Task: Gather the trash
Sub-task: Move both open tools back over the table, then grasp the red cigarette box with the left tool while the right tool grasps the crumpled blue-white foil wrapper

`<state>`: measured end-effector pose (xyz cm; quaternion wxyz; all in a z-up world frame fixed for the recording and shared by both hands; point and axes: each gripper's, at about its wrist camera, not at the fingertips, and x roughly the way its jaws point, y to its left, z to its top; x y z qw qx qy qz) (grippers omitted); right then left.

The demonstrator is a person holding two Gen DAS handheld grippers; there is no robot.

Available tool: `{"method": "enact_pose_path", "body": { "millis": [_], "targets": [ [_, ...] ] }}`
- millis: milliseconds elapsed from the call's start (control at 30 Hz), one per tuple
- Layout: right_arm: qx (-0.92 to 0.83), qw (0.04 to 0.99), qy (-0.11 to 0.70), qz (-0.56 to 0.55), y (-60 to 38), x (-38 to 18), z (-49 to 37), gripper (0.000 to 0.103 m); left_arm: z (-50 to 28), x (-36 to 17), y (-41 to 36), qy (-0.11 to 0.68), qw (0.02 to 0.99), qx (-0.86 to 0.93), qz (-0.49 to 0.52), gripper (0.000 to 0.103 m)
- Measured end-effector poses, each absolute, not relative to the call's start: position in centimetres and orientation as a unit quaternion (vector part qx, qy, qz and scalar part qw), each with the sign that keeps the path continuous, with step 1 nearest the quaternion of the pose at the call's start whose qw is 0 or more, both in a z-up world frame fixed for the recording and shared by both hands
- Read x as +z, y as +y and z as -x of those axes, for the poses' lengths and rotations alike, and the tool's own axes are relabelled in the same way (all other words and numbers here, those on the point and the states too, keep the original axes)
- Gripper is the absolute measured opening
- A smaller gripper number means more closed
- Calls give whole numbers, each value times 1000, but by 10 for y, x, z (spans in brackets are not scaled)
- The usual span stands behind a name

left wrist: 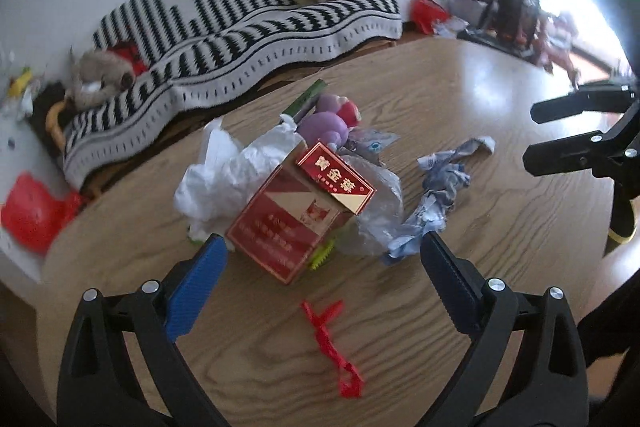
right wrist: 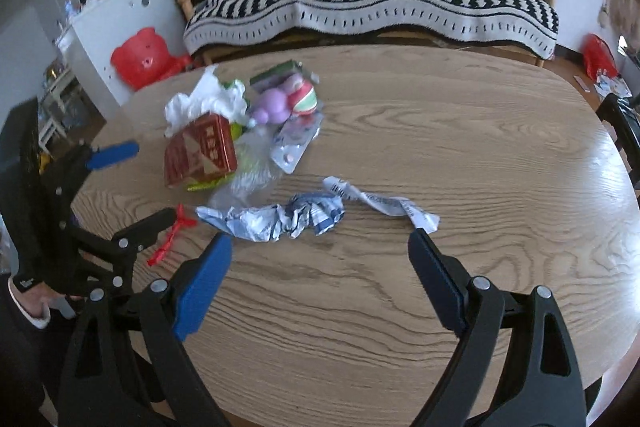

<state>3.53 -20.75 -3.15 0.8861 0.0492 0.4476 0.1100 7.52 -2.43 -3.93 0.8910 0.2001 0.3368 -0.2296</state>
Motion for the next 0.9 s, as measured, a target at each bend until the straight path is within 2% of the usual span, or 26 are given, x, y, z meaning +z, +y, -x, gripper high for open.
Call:
{"method": "enact_pose_path", "body": {
  "millis": [533,633,700,900],
  "targets": [
    [138,861,489,-4,-178,-64,-47,86,-134,-75,-29,347,877,-226,-242,93],
    [139,858,494,-5,-173,-71,-50,86,-133,-73,-29,348,877,-229,-241,71],
    [140,856,498,-7,-170,-75,-54,86,-128,-69,-26,348,880,-229,-229,63],
    [142,850,507,-23,-162,-85,-67,86,-111,-47,-9,350,889,-224,-191,59]
  ]
}}
